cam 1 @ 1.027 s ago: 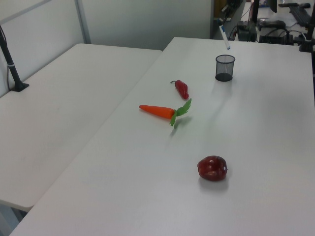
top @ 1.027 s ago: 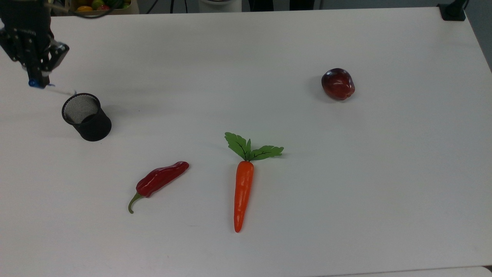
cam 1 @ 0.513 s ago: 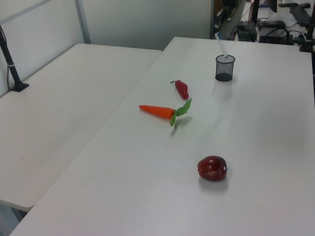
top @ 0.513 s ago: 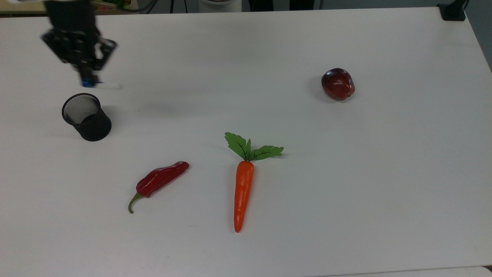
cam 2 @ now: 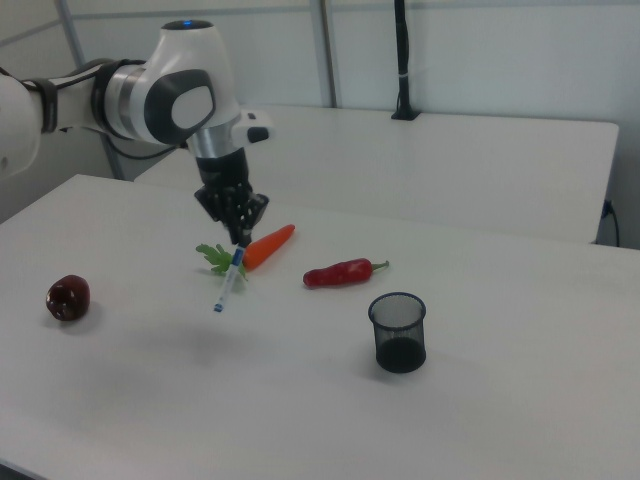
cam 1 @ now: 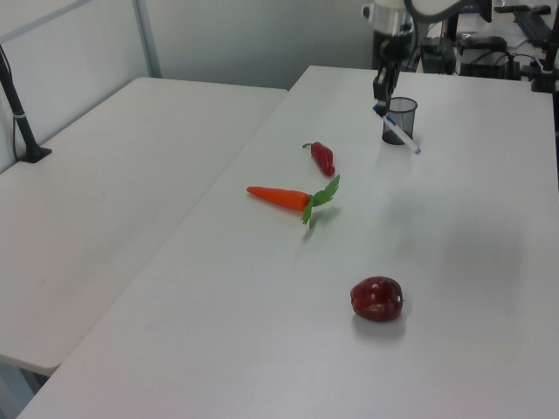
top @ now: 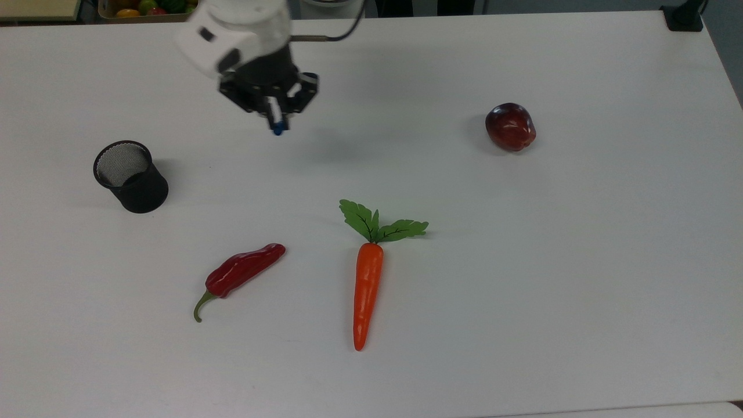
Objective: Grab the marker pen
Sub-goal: 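Carry the marker away from the cup and lower it to the table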
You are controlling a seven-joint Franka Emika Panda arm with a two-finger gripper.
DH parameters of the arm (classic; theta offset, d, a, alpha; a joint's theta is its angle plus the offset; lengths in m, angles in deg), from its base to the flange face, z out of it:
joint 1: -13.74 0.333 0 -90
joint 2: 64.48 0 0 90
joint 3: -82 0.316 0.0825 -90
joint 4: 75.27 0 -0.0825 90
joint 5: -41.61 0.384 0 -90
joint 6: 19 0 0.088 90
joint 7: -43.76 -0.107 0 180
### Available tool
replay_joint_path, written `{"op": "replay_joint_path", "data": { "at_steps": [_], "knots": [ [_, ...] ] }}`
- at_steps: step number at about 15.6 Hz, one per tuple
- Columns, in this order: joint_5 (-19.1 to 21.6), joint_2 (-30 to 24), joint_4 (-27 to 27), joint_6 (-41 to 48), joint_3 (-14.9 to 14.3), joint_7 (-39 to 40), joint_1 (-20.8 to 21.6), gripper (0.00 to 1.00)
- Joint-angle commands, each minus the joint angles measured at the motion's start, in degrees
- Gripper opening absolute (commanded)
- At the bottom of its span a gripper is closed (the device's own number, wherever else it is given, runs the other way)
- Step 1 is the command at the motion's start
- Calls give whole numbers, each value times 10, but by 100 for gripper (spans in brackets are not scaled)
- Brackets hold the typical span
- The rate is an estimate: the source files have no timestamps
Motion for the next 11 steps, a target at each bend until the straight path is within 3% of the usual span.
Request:
{"op": "replay_joint_path", "data": {
  "at_steps": [1,5,11],
  "knots": [
    [7,8,33,12,-7,-28,55,14],
    [7,63,33,5,-7,-62,88,14],
    [1,93,31,-5,-7,-67,90,14]
  ]
}}
